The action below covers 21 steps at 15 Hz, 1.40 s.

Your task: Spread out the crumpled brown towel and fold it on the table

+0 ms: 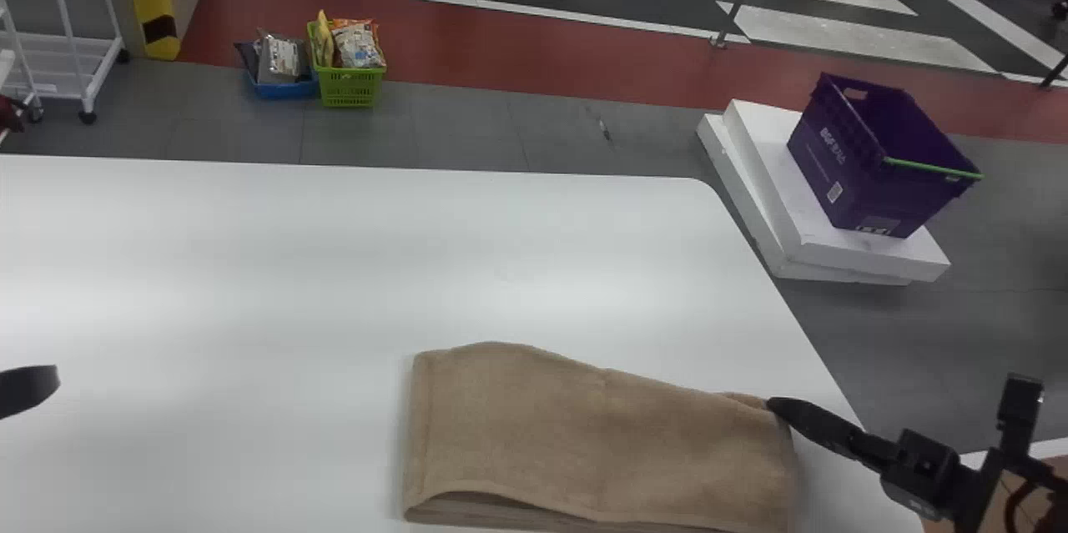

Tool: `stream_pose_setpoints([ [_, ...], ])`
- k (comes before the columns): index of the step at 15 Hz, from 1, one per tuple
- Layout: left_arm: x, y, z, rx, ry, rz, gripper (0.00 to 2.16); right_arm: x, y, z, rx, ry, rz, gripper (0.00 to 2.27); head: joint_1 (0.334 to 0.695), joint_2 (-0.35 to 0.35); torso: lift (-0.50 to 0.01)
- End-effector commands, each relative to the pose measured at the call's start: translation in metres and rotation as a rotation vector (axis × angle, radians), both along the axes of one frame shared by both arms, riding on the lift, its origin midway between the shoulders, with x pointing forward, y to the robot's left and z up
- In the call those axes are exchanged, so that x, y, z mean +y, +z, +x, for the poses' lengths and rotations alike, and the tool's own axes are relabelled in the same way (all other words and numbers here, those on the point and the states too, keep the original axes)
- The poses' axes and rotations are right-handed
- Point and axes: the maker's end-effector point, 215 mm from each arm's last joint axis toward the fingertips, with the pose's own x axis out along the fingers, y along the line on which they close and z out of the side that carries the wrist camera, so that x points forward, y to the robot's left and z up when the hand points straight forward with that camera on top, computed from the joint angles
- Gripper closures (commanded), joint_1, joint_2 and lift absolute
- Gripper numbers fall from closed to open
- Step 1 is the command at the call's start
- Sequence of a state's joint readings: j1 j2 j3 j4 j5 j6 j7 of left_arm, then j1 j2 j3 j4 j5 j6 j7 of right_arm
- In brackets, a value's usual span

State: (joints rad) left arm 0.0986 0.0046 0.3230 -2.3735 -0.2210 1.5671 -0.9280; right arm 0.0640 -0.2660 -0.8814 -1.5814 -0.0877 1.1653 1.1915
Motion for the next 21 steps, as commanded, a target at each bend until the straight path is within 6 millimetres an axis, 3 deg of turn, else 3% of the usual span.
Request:
stream_pose_setpoints([
  [1, -0.009, 0.001, -0.006, 0.0, -0.021, -0.007, 0.09, -0.002, -0.006, 0.002, 0.001, -0.005, -0.021, 1.34, 0.695, -0.338, -0.127],
  [2, -0.016, 0.0, -0.01, 0.002, -0.037, -0.016, 0.09, -0.002, -0.005, 0.004, -0.011, -0.001, -0.037, 0.49, 0.695, -0.343, -0.127],
  [3, -0.02, 0.002, -0.012, -0.004, -0.043, -0.019, 0.09, -0.003, -0.001, 0.006, -0.024, 0.002, -0.046, 0.0, 0.695, -0.35, -0.127],
  [5, -0.024, 0.011, -0.014, -0.026, -0.054, -0.027, 0.09, 0.001, 0.032, 0.012, -0.152, 0.026, -0.012, 0.0, 0.695, -0.35, -0.127],
  [7, -0.035, 0.023, -0.019, -0.055, -0.083, -0.057, 0.09, 0.001, 0.081, 0.012, -0.314, 0.081, -0.028, 0.06, 0.695, -0.35, -0.127],
  [10, -0.053, 0.027, -0.038, -0.061, -0.126, -0.058, 0.09, -0.006, 0.116, 0.015, -0.434, 0.107, -0.142, 0.06, 0.695, -0.35, -0.127],
  [16, -0.064, 0.015, -0.048, -0.025, -0.148, -0.089, 0.09, 0.001, 0.128, -0.005, -0.563, 0.2, -0.418, 0.1, 0.695, -0.35, -0.127],
  [19, -0.096, -0.001, -0.053, 0.017, -0.21, -0.107, 0.09, 0.011, 0.128, -0.025, -0.587, 0.233, -0.5, 0.1, 0.695, -0.35, -0.127],
  [21, -0.126, -0.008, -0.063, 0.043, -0.267, -0.125, 0.09, -0.001, 0.127, -0.035, -0.586, 0.216, -0.539, 0.12, 0.695, -0.35, -0.127],
])
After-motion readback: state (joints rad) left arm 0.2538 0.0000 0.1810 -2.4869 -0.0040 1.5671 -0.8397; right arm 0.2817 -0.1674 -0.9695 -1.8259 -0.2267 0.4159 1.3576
